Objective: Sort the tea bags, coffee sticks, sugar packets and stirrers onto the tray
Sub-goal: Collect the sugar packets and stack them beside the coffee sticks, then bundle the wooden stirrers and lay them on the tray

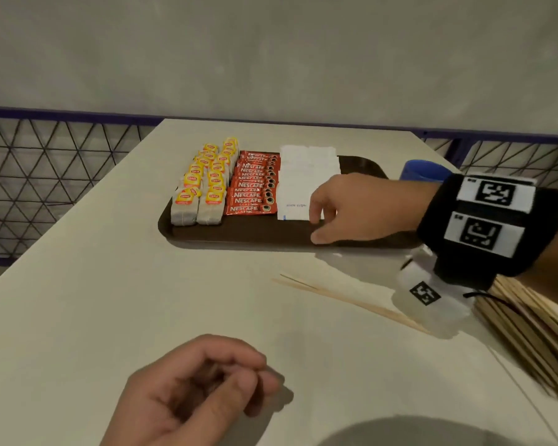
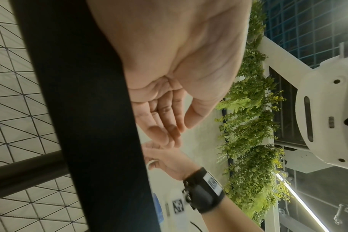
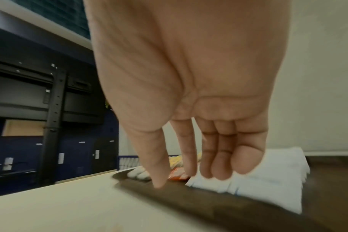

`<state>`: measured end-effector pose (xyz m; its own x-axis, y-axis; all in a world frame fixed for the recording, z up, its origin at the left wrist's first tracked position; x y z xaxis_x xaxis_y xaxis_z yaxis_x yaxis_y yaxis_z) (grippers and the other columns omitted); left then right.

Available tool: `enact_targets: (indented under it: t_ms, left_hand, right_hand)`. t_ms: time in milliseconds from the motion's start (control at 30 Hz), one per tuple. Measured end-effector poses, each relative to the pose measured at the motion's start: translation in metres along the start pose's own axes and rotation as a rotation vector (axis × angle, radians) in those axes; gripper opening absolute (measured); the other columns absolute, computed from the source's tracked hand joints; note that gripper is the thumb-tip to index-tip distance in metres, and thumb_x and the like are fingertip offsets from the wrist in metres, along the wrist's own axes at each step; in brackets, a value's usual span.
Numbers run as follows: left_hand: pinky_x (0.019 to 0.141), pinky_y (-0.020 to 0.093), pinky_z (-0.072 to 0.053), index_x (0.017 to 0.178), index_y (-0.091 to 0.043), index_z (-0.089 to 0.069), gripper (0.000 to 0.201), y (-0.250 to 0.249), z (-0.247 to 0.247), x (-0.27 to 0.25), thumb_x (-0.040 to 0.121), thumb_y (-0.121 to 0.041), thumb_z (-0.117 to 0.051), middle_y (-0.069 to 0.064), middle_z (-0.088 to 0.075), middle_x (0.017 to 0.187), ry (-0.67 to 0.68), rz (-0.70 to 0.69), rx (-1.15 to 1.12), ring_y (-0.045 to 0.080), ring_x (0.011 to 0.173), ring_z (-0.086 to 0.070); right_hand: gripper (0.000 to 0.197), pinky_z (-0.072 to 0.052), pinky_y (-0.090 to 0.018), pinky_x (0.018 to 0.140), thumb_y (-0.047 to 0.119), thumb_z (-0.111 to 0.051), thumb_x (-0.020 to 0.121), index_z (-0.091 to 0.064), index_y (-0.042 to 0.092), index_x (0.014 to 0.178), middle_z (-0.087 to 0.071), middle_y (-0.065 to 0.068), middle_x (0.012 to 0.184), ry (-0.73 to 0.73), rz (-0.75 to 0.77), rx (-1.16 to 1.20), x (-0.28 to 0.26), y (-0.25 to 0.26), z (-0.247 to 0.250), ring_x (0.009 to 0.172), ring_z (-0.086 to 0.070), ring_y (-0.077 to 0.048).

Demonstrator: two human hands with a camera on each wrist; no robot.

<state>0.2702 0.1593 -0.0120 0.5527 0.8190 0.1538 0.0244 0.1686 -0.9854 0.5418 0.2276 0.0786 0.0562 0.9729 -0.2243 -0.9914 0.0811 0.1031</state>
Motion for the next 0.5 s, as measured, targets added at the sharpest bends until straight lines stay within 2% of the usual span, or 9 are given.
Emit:
enact_targets:
  t_ms: [33, 67, 100, 167, 267, 400, 500]
  left_hand:
    - [0.057, 0.016, -0.055, 0.066, -0.018, -0.078, 0.023, -0.004, -0.001, -0.004, 0.057, -0.033, -0.093, 0.02, -0.074, 0.069, -0.018, 0.011, -0.093, 0.024, 0.056, -0.069]
    - [0.058, 0.016, -0.055, 0.067, -0.017, -0.078, 0.014, -0.004, 0.0, -0.003, 0.064, -0.017, -0.091, 0.02, -0.075, 0.07, -0.058, 0.007, -0.118, 0.025, 0.057, -0.069]
    - [0.058, 0.016, -0.054, 0.067, -0.017, -0.078, 0.011, -0.002, 0.002, -0.004, 0.067, -0.01, -0.086, 0.019, -0.075, 0.071, -0.072, 0.019, -0.107, 0.024, 0.057, -0.069]
    - [0.059, 0.016, -0.054, 0.071, -0.017, -0.078, 0.01, -0.003, 0.0, -0.005, 0.072, -0.01, -0.07, 0.017, -0.076, 0.074, -0.12, 0.01, -0.079, 0.023, 0.06, -0.07]
    - [0.064, 0.021, -0.057, 0.078, -0.018, -0.078, 0.013, -0.004, -0.001, -0.009, 0.075, -0.013, -0.067, 0.015, -0.077, 0.078, -0.122, -0.033, -0.083, 0.026, 0.066, -0.071]
    - [0.071, 0.027, -0.06, 0.086, -0.016, -0.078, 0.015, 0.001, 0.0, -0.011, 0.076, -0.016, -0.066, 0.014, -0.077, 0.081, -0.165, -0.048, -0.095, 0.032, 0.073, -0.072]
    - [0.071, 0.027, -0.06, 0.088, -0.015, -0.077, 0.014, 0.006, 0.001, -0.012, 0.079, -0.013, -0.066, 0.015, -0.077, 0.081, -0.179, -0.07, -0.096, 0.031, 0.077, -0.073]
  right_hand:
    - [0.029, -0.05, -0.026, 0.068, 0.048, -0.071, 0.09, -0.07, 0.023, 0.104, -0.066, 0.009, 0.089, 0.071, 0.003, 0.005, -0.015, 0.002, -0.009, 0.081, -0.064, -0.011]
    - [0.03, -0.055, -0.031, 0.069, 0.049, -0.073, 0.088, -0.072, 0.021, 0.098, -0.07, 0.004, 0.087, 0.129, -0.002, -0.009, -0.03, 0.003, -0.019, 0.079, -0.067, -0.015]
    - [0.031, -0.057, -0.036, 0.07, 0.05, -0.074, 0.086, -0.072, 0.019, 0.092, -0.07, 0.001, 0.084, 0.154, -0.015, -0.031, -0.042, 0.004, -0.03, 0.074, -0.066, -0.017]
    - [0.025, -0.058, -0.038, 0.071, 0.043, -0.076, 0.087, -0.069, 0.019, 0.083, -0.065, 0.003, 0.077, 0.092, -0.037, -0.026, -0.062, 0.004, -0.048, 0.068, -0.061, -0.012]
    - [0.005, -0.059, -0.031, 0.076, 0.024, -0.072, 0.091, -0.072, 0.023, 0.086, -0.064, 0.01, 0.081, -0.061, -0.036, 0.048, -0.084, 0.004, -0.064, 0.074, -0.063, -0.008]
    - [0.014, -0.055, -0.03, 0.071, 0.014, -0.057, 0.093, -0.069, 0.019, 0.087, -0.064, 0.004, 0.082, -0.139, -0.072, 0.029, -0.111, 0.005, -0.08, 0.074, -0.06, -0.014]
    - [0.012, -0.046, -0.032, 0.067, 0.012, -0.05, 0.095, -0.059, 0.013, 0.086, -0.054, -0.001, 0.084, -0.164, -0.023, -0.103, -0.128, 0.012, -0.09, 0.076, -0.054, -0.02]
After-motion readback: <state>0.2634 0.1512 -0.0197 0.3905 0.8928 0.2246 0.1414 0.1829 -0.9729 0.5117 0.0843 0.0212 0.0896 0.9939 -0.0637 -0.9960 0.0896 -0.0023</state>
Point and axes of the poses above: each hand's wrist, its own x-axis towards the middle knuckle, its own z-axis out of the back of the hand, y = z × x, the point moved 2 cm from there along x, towards the middle knuckle
